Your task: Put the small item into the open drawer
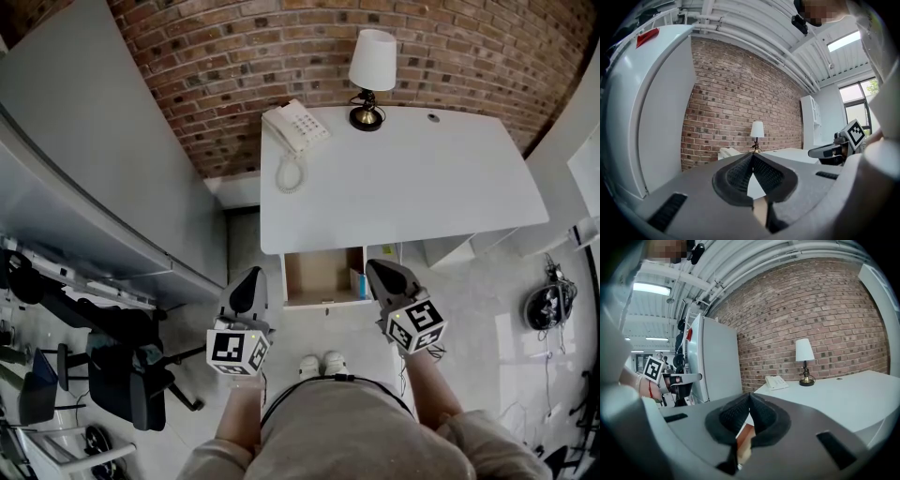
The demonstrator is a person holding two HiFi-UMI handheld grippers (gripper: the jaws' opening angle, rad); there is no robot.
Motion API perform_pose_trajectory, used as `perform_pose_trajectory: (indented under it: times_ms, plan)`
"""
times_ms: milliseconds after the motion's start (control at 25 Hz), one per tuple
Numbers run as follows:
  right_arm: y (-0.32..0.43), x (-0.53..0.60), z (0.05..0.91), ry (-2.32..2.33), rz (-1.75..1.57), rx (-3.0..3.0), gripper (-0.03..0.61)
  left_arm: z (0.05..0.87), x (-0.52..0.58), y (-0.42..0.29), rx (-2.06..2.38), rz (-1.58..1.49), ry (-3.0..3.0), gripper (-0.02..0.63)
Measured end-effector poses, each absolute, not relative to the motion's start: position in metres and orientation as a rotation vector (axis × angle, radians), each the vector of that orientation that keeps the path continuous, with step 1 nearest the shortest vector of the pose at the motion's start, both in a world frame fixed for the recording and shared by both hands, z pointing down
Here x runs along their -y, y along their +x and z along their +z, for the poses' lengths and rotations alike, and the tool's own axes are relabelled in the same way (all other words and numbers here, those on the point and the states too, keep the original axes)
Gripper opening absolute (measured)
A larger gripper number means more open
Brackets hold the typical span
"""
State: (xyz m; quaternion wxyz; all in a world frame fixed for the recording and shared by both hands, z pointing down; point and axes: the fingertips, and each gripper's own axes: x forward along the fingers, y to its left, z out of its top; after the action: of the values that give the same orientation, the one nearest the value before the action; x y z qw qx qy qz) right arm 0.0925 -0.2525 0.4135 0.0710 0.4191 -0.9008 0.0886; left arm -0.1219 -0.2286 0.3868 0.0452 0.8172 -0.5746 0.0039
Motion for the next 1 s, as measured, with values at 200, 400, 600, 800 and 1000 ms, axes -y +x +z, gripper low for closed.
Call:
perform_pose_trajectory:
  times_ms: [200,400,600,800,1000]
  plan:
    - [0.091,0.25,0.411,1.257,0.26,2.71,0.005,0.385,0.226,-0.125,1.764,0.006,2.49,0.005]
    - [0.09,0.25,0.411,1.259,0.261,2.712,0.006,0.384,0.224,-0.129,1.777,-0.002,2.488,0.005]
    - [0.09,0.25,0.414,1.257,0.271,2.71,0.005,0.386,0.224,-0.131,1.783,-0.003,2.479,0.005]
    - [0.089,0.251,0.415,1.256,0.275,2.712,0.005,0.386,0.225,-0.135,1.793,-0.003,2.474,0.005]
    - [0.089,0.25,0.417,1.258,0.285,2.701,0.005,0.388,0.224,-0.137,1.794,-0.003,2.465,0.005]
